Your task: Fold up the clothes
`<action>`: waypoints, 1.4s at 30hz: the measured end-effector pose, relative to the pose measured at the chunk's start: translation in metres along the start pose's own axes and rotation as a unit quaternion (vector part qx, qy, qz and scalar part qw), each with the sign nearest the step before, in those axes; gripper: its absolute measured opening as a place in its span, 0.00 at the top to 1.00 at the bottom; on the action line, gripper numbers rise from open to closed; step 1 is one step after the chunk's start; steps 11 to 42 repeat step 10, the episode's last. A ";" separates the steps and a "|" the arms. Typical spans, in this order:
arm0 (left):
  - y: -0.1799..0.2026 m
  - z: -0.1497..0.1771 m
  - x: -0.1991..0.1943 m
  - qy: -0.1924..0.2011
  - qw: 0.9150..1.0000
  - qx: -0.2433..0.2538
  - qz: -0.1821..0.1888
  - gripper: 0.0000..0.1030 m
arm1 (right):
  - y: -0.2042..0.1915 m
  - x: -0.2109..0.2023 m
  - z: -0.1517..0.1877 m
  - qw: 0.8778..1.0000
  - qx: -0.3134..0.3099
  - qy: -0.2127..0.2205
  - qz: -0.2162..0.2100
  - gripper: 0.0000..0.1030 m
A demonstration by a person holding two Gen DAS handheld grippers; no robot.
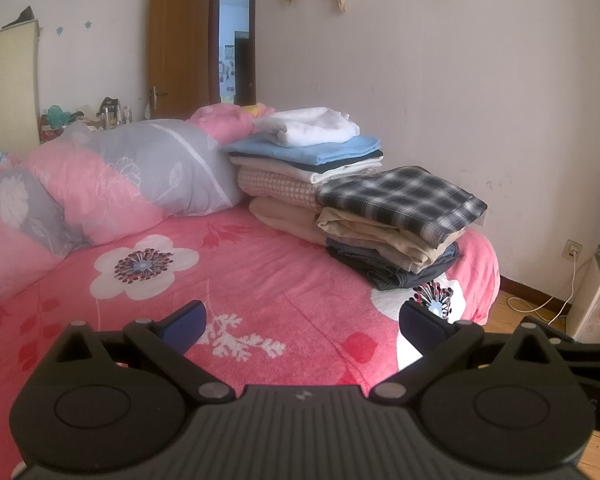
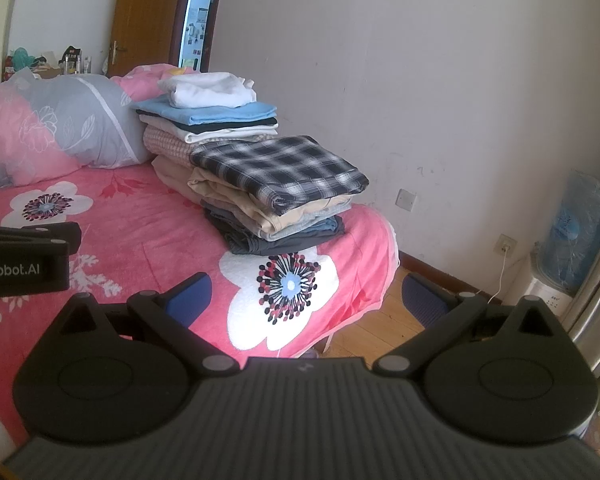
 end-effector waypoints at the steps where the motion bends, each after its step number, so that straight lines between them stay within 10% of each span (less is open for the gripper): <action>1: 0.000 0.000 0.000 0.000 1.000 0.000 0.000 0.00 | 0.000 0.000 0.000 1.000 0.000 0.000 -0.001 0.01; 42: 0.001 0.000 0.001 -0.001 1.000 0.001 -0.002 0.00 | 0.000 0.000 0.001 1.000 0.000 -0.001 0.000 0.01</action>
Point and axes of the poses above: each gripper's, at about its wrist camera, not at the fingertips, and x roughly the way its jaws point, y to its right, z to its underside, the point moved 6 cm from there along x, roughly the way its jaws point, and after that the axes turned 1 degree about -x, right-handed, at the moved point
